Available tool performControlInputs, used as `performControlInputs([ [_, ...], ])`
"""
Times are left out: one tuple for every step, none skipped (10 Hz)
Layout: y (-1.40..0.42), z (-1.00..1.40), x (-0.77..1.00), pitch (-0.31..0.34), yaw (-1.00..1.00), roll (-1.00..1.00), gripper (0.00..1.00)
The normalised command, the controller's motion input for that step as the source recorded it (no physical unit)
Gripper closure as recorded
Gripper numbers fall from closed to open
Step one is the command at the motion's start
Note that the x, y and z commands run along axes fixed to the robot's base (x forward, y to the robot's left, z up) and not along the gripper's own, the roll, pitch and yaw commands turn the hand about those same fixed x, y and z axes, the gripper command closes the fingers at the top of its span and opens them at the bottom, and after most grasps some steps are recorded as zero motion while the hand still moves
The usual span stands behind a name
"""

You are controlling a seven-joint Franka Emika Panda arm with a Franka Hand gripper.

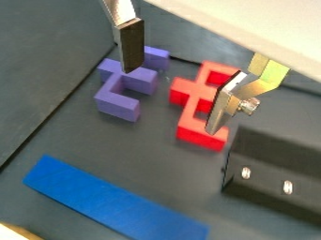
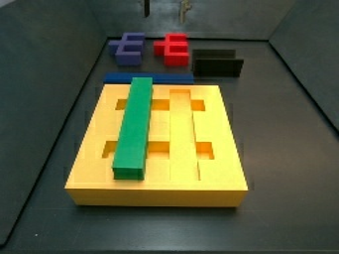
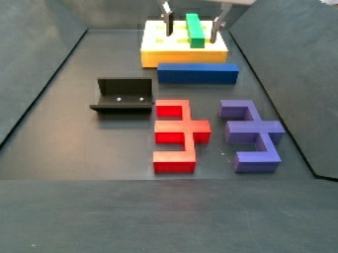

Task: Pick up the blue object. Move up. Move to above the board. Insert the blue object.
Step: Pick up the blue object.

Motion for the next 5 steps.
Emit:
performControlInputs([
  [-0.21, -0.26, 0.00, -0.063, -0.87, -0.07, 0.00],
  [-0.21, -0.25, 0.00, -0.057, -0.88, -0.06, 0.00],
  [-0.20, -0.24, 0.00, -0.046, -0.89, -0.06, 0.00],
  [-0.19, -0.23, 0.00, -0.040, -0.91, -0.05, 0.00],
  [-0.15, -0.20, 0.00, -0.011, -0.94, -0.05, 0.00],
])
